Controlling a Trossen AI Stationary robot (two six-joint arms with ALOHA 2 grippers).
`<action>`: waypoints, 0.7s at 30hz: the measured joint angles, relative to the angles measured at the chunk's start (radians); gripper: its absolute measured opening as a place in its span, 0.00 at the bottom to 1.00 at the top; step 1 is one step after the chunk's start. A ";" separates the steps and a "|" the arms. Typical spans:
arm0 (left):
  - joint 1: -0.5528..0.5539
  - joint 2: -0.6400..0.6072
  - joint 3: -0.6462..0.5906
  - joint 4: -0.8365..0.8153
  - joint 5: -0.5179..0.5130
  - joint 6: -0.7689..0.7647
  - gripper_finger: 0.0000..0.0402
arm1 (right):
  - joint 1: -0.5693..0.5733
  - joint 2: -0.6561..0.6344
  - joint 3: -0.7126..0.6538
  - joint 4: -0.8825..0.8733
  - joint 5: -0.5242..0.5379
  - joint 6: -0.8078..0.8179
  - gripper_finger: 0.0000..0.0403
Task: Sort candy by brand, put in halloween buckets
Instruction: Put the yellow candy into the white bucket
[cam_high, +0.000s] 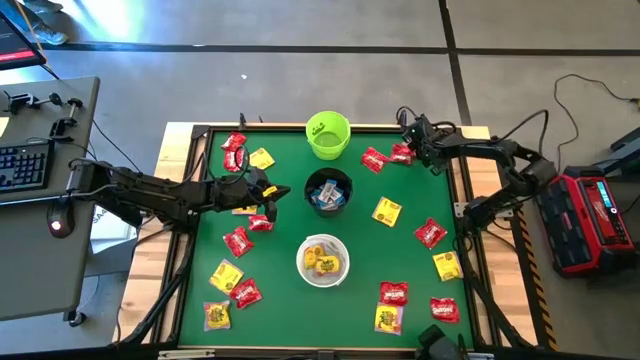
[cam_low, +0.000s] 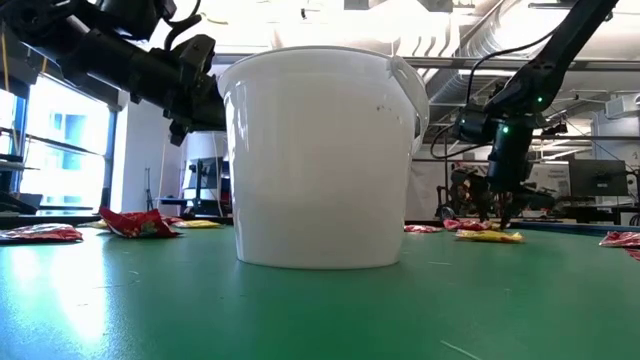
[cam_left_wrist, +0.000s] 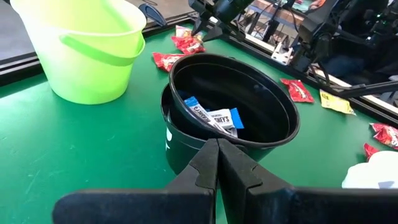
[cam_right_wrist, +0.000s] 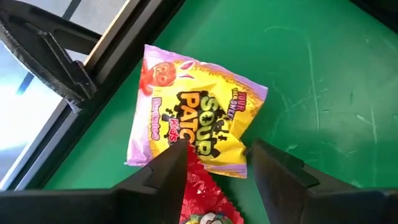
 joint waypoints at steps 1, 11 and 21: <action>0.000 0.000 0.000 0.000 0.000 0.000 0.00 | 0.000 0.000 0.000 -0.002 0.002 -0.004 0.41; 0.000 0.000 0.000 0.000 0.001 -0.001 0.00 | -0.001 0.000 0.000 -0.082 0.008 -0.005 0.05; 0.000 0.000 0.000 0.000 0.002 0.000 0.00 | 0.017 -0.072 0.000 -0.103 0.003 -0.003 0.01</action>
